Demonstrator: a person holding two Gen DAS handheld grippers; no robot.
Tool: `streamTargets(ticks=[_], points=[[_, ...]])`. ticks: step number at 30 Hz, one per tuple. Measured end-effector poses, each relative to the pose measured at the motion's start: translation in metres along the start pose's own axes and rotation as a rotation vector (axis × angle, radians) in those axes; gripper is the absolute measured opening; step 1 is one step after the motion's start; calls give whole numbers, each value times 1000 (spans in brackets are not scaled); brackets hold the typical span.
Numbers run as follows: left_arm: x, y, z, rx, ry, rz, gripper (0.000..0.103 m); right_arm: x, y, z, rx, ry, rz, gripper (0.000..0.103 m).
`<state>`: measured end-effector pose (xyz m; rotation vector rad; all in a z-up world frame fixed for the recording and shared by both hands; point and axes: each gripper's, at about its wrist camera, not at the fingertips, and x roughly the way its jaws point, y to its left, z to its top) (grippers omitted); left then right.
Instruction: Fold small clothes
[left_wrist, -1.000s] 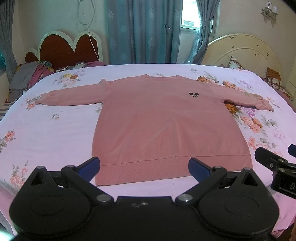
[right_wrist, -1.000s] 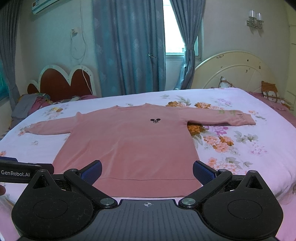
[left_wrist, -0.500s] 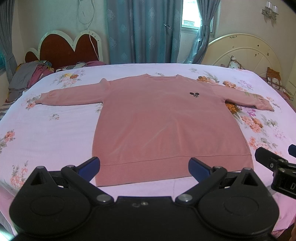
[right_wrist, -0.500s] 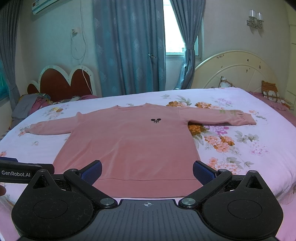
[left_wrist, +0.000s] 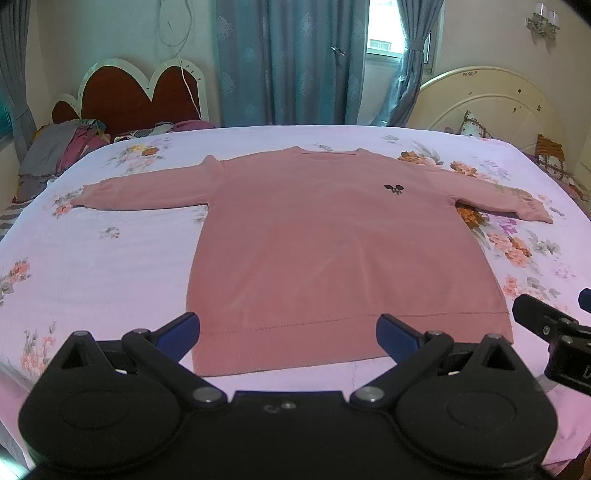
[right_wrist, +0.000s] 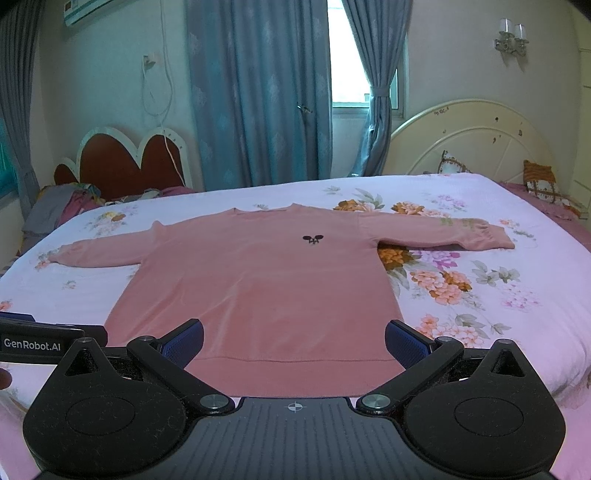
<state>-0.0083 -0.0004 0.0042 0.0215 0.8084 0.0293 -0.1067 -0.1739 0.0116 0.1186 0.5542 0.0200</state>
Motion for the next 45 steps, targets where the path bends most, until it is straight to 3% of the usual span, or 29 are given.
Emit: streamTargets(ticks=[25,45], points=[[61,-7,40,3,17,19,102,60,-32,29,43,44,-79,103],[165,-35,101,-22,44,10,102,171,-125,80,115,68,-152,103]])
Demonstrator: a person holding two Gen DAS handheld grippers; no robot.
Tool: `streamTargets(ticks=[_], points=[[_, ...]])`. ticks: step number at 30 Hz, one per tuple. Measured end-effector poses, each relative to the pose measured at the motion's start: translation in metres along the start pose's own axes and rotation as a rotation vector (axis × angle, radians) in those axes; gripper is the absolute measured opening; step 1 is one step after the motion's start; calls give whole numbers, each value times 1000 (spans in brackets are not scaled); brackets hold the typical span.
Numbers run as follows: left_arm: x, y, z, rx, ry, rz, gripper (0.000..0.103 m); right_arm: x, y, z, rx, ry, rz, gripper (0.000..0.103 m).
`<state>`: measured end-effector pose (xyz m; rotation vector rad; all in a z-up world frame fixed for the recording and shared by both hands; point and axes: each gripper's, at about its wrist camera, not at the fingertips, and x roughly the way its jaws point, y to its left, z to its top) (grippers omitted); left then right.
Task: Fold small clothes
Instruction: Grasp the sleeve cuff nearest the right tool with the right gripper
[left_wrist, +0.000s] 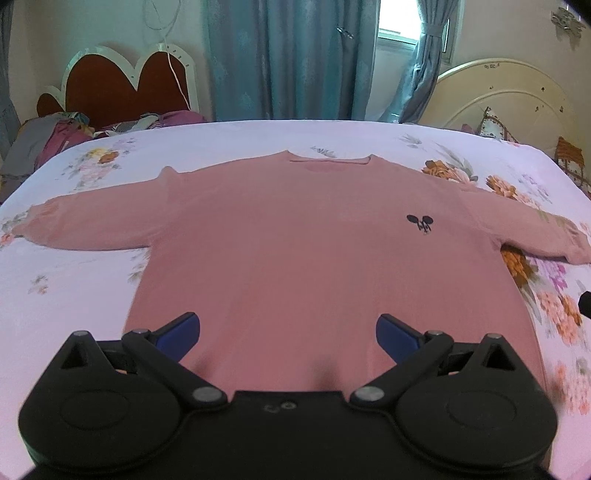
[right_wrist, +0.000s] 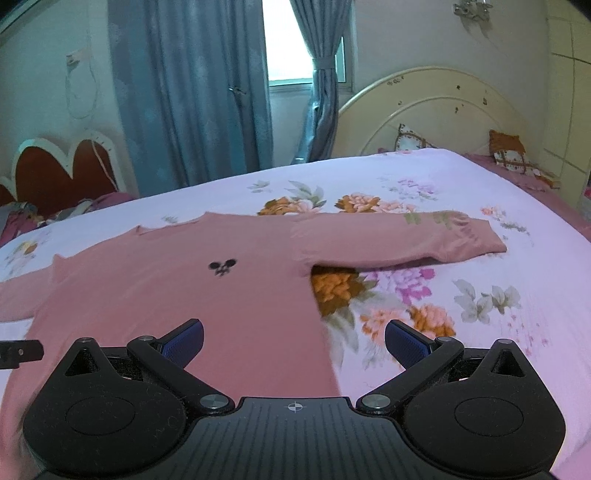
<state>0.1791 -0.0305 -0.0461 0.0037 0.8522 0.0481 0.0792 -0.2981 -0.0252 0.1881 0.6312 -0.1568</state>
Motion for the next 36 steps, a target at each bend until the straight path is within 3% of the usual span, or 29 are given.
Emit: streamTargets(ticks=[12,22,32,34,35,36], points=[[64,-30,38,24,-8,-23,102,79,-59,36,43,17,-66,103],[115,-54,63,42,24,-36,102,144,-150,60,179,7,-208,103],[145,-65,80,70,23,-19,100,196,-237,63,337,41,-333,102],[147,-62,80,70,29,-11,99,205,-253,63,369,51,-352,74],[149,-61,80,69,35,-7,99,209,-261,63,396,63,-353,67],[150,-59,80,70,40,-4,99,213,-270,63,435,71,-351,67]])
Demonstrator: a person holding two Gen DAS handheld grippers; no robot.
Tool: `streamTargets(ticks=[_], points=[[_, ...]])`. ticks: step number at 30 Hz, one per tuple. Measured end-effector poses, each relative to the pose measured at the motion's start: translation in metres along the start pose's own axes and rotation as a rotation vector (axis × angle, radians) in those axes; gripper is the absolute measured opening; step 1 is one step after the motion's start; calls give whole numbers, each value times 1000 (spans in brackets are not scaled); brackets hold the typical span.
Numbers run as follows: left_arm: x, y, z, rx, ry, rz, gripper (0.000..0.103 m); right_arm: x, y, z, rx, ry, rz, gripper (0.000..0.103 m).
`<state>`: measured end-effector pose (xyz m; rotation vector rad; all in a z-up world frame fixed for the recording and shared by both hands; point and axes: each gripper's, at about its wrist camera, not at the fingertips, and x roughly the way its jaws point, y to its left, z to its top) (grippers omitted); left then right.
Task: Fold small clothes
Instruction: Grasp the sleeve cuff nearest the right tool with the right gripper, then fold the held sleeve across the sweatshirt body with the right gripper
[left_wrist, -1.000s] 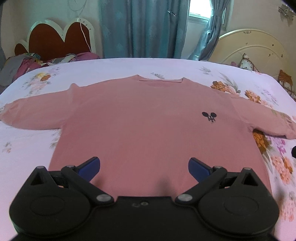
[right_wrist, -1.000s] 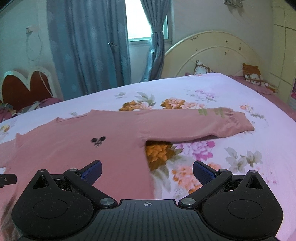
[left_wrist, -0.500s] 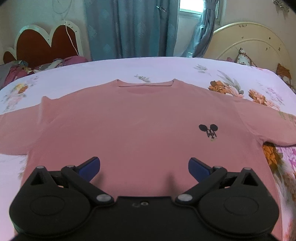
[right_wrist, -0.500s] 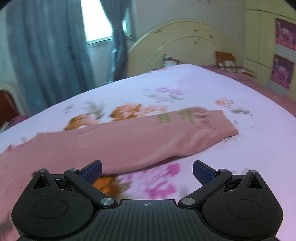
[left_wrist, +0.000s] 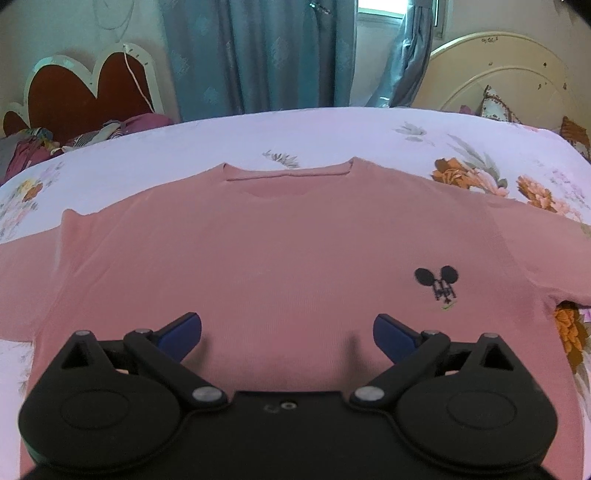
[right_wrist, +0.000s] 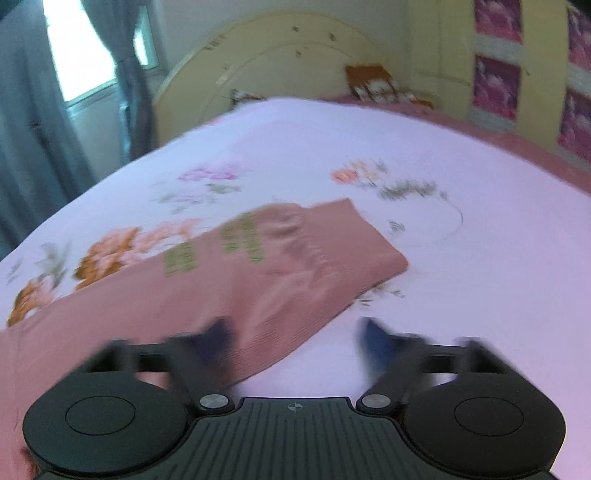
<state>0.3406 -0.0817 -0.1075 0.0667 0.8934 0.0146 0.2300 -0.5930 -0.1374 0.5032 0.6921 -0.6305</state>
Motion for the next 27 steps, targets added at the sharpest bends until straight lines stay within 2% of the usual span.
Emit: streamTargets(ticks=[6,7,9,10,11,14,19,23,27], points=[[4,10,-1,2,11,41,98,16,-7,13,41,-36,-24,66],[5,12,-1,0,13,49,97,20,-7,15,43,-44,-30,62],[6,16,-1,-8,18,66,96,23,-4,17,20,-60,-62,32],[6,19,-1,-14,24,74,96,23,-5,18,17,-67,-52,23],[7,21,0,-19,28,78,95,23,-7,19,28,-65,-32,20],[5,27,0,-27,36,85,86,15,-6,23,31,-87,-9,18],[-4,37,3,-40,17,87,83,-16,28,27,-46,-168,67,18],[-13,50,4,-56,-8,95,83,-44,83,21,-147,-213,182,18],[-19,73,1,-84,-21,108,83,-70,156,-4,-267,-221,326,17]])
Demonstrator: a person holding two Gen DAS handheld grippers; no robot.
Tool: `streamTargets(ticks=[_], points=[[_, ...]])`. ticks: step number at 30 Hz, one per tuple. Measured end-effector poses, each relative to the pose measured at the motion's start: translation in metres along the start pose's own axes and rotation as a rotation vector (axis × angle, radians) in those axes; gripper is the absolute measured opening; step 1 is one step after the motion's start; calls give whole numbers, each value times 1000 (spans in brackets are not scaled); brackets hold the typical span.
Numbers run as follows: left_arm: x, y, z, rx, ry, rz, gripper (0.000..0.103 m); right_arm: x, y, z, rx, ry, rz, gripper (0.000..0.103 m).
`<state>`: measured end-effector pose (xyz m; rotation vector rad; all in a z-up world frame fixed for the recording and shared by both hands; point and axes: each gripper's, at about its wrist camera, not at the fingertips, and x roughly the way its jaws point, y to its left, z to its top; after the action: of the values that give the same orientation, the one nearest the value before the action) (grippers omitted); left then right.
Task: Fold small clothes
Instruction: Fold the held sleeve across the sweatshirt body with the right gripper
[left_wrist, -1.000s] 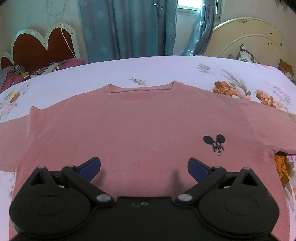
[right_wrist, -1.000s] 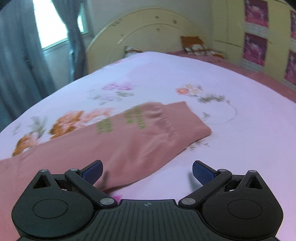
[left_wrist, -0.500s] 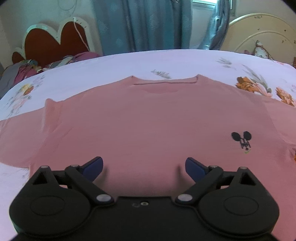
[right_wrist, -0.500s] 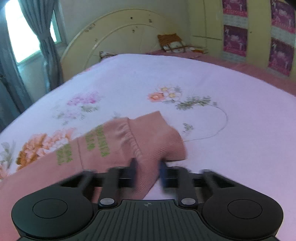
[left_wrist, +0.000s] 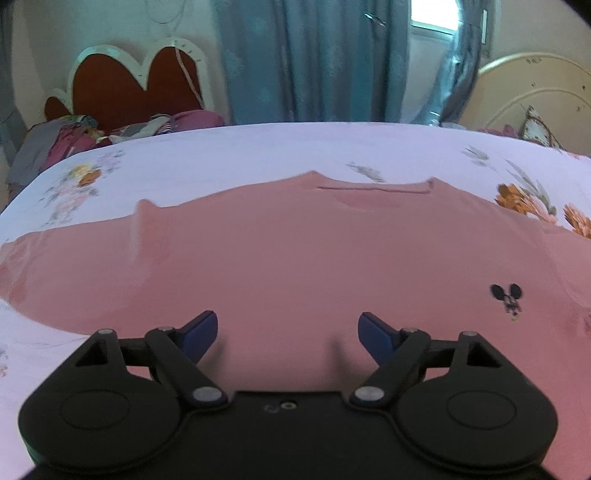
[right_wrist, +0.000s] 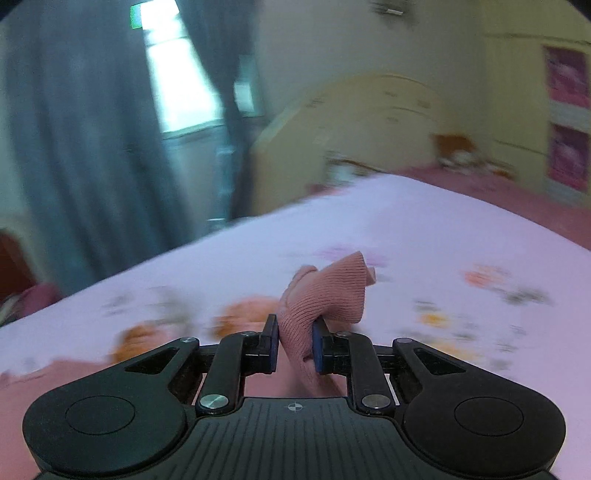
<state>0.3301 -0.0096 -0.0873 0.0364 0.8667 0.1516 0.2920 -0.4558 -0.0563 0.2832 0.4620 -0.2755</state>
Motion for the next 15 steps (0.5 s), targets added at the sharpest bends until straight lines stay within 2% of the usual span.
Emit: streamTargets(ticks=[4,8,12,15], points=[[2,27,-2,-27,-5,15,83,-2,93,-18,-82,12,174,17],[10,50,-2,-36,-1,13,83,2,177,-53,-139,76,303,17],[14,67,1,-49,-2,3,83,20,239,-96,-181,198,374,18],[18,74,2,-40,-4,-25,83,26,265,-117,-203,254,411,18]])
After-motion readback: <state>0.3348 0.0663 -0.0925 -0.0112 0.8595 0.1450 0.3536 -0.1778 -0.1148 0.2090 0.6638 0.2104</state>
